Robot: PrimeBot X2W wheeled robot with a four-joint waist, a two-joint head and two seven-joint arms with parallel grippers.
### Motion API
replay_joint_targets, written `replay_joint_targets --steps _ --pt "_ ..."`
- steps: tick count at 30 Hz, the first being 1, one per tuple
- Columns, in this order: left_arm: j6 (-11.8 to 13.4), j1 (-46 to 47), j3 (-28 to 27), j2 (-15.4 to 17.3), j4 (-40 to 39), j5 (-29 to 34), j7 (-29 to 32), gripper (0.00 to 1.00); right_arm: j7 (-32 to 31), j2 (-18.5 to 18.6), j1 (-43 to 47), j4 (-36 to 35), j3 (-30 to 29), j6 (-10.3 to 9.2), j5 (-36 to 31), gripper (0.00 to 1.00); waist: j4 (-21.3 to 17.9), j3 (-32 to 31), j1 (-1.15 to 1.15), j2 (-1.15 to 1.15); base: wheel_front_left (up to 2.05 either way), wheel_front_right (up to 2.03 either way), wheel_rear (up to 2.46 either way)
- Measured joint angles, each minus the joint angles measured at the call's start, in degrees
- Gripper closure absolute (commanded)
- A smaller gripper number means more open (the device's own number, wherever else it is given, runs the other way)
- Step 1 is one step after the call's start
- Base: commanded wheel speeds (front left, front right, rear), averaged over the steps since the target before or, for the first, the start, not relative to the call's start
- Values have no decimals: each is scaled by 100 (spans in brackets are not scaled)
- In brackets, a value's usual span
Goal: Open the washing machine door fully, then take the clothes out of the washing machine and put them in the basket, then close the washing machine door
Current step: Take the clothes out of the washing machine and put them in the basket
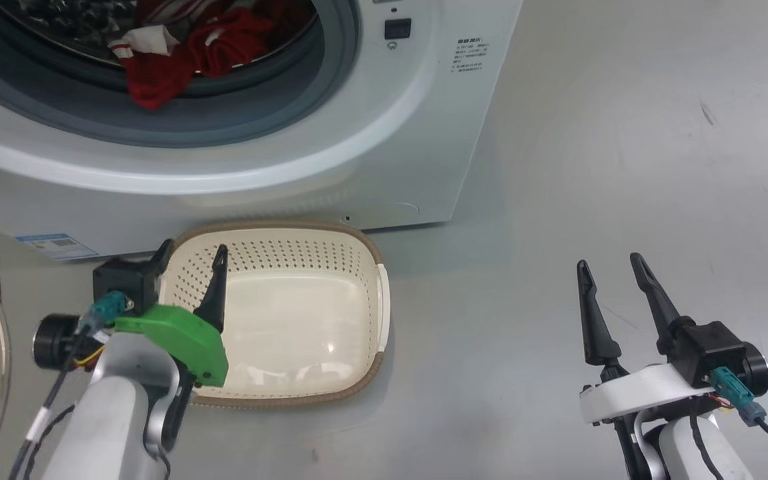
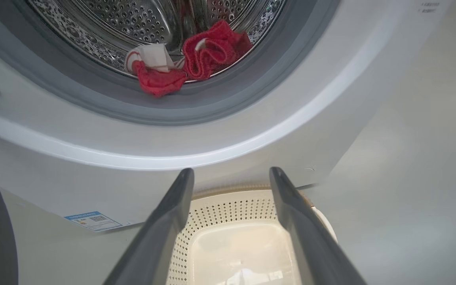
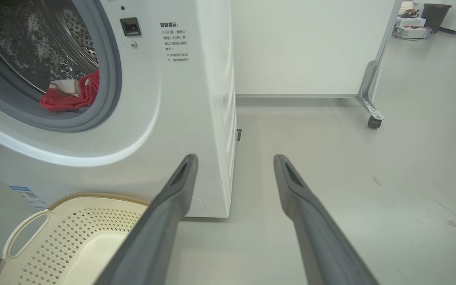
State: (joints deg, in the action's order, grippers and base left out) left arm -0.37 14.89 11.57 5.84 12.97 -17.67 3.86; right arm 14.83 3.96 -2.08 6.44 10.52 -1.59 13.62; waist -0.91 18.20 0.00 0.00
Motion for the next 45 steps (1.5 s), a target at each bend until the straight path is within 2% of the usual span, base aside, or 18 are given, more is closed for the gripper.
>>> replay_joint_targets --steps 4,9,24,35,45 --pt "-186 581 8 34 200 -201 401 0 0 -4 -159 -47 -1 1 0 0 -113 304 0 0 0 0 0" --pt "-403 1516 -35 224 272 -256 761 0 1 -15 -350 -75 -3 2 1 0 -269 685 0 0 0 0 0" --pt "-458 3477 -431 848 886 -408 1689 0 1 -51 -821 45 182 121 48 0 -950 1538 0 0 0 0 0" --pt "-475 4275 -505 1196 1349 -331 1937 0 1 -109 -981 130 274 154 165 0 -1453 1885 0 0 0 0 0" --pt "-438 4834 -662 1380 1704 -319 2167 0 1 -130 -1072 122 321 203 283 0 -1685 2154 0 0 0 0 0"
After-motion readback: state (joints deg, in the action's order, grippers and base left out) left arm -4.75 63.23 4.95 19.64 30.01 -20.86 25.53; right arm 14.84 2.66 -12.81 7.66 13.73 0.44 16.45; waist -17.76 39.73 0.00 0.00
